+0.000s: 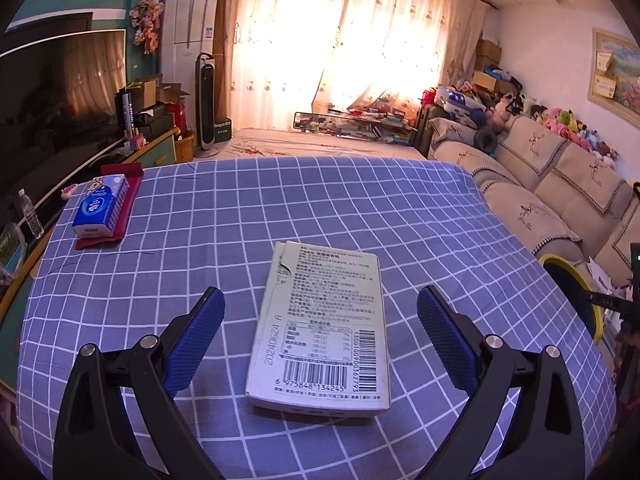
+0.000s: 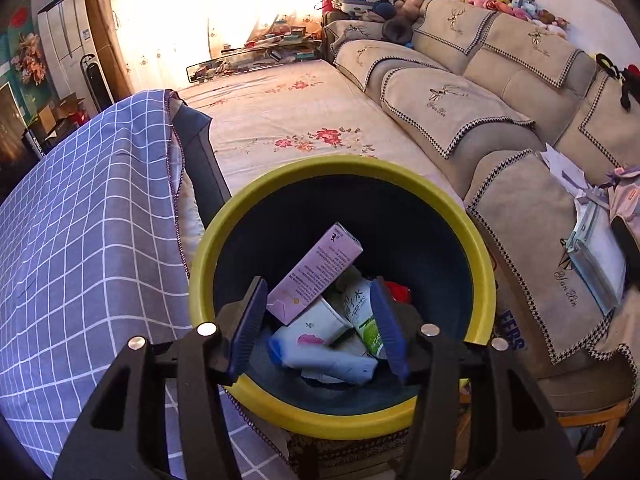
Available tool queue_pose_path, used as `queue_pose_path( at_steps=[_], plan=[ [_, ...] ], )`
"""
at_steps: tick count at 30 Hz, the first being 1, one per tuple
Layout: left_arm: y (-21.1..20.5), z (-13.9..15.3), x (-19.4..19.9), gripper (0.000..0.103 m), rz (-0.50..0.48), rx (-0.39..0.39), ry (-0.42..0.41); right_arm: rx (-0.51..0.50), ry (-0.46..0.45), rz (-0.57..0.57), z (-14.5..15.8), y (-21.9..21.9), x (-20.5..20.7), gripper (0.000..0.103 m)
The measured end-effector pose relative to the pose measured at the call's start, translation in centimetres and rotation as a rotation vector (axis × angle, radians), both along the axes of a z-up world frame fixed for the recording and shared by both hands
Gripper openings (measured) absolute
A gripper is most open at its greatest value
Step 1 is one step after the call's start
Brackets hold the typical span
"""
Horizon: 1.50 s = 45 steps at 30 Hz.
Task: Collect trash
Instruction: 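Carry the toothpaste tube over the bin and open the right gripper, then grasp the white cardboard box with the left gripper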
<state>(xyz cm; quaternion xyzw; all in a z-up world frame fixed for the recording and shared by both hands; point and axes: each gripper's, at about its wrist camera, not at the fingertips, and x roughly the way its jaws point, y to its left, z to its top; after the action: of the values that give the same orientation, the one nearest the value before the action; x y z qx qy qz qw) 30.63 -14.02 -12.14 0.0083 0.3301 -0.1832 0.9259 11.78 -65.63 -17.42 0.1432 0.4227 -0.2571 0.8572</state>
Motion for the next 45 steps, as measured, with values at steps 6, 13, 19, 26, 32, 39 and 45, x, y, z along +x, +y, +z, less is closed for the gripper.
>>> queue_pose_path(
  at_steps=[6, 13, 19, 26, 32, 39, 45],
  plan=[
    [-1.8, -0.9, 0.2, 0.096, -0.039, 0.048, 0.031, -0.006, -0.006, 0.017, 0.8, 0.9, 0.4, 0.052],
    [-1.9, -2.8, 3.0, 0.096, 0.018, 0.117, 0.175, -0.004, -0.011, 0.029, 1.1, 1.5, 0.5, 0.053],
    [-2.3, -3.6, 3.4, 0.072, 0.006, 0.142, 0.197, 0.02, -0.039, 0.039, 1.5, 1.7, 0.3, 0.054],
    [-5.4, -1.0, 0.4, 0.071, -0.037, 0.157, 0.125, 0.05, -0.09, 0.044, 2.2, 0.5, -1.4, 0.054],
    [-13.0, 2.2, -2.8, 0.071, -0.195, 0.156, 0.067, 0.042, -0.145, 0.009, 3.4, -1.6, -4.6, 0.054],
    [-25.6, 3.0, -6.1, 0.071, -0.438, 0.138, 0.076, 0.042, -0.195, -0.083, 4.3, -5.3, -9.4, 0.055],
    [-35.3, 1.6, -8.5, 0.071, -0.599, 0.171, 0.114, 0.054, -0.214, -0.13, 4.0, -7.7, -12.2, 0.056]
  ],
)
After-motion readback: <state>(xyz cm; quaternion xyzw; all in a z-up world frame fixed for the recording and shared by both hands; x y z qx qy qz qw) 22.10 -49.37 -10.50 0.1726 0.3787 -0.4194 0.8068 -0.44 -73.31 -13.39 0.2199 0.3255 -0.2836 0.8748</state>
